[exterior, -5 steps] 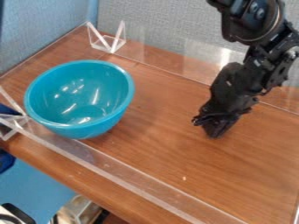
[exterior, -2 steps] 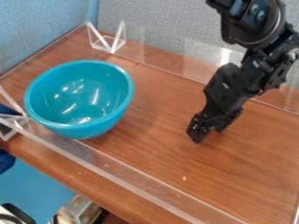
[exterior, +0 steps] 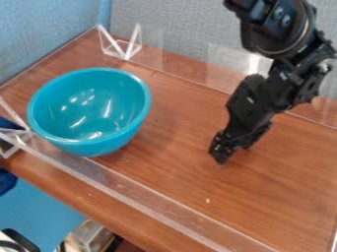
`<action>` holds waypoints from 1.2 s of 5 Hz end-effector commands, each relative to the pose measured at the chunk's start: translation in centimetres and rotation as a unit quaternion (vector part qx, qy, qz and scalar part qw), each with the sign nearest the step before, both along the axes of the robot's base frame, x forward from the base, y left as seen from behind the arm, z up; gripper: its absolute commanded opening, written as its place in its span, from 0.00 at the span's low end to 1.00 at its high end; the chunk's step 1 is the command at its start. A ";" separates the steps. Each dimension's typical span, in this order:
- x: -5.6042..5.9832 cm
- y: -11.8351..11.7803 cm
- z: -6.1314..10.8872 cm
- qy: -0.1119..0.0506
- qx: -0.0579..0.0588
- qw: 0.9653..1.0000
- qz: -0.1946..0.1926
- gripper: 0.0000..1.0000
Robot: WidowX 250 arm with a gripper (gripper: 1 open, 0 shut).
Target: Remove the mushroom from inside the blue bowl and put it on the table
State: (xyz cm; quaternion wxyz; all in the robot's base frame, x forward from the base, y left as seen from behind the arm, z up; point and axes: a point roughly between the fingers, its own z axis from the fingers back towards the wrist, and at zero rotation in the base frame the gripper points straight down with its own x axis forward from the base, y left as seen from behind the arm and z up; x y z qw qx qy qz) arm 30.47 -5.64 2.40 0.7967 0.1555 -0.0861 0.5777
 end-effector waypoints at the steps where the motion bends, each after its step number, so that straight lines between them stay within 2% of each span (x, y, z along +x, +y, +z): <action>1: 0.5 0.0 0.5 -0.009 0.003 1.000 0.009 1.00; 3: 1.3 -1.5 0.1 -0.010 0.011 1.000 0.007 1.00; 5: 0.0 -0.9 -0.1 -0.009 0.021 0.998 0.050 1.00; 6: -0.3 -1.2 0.3 -0.009 0.025 0.999 0.022 1.00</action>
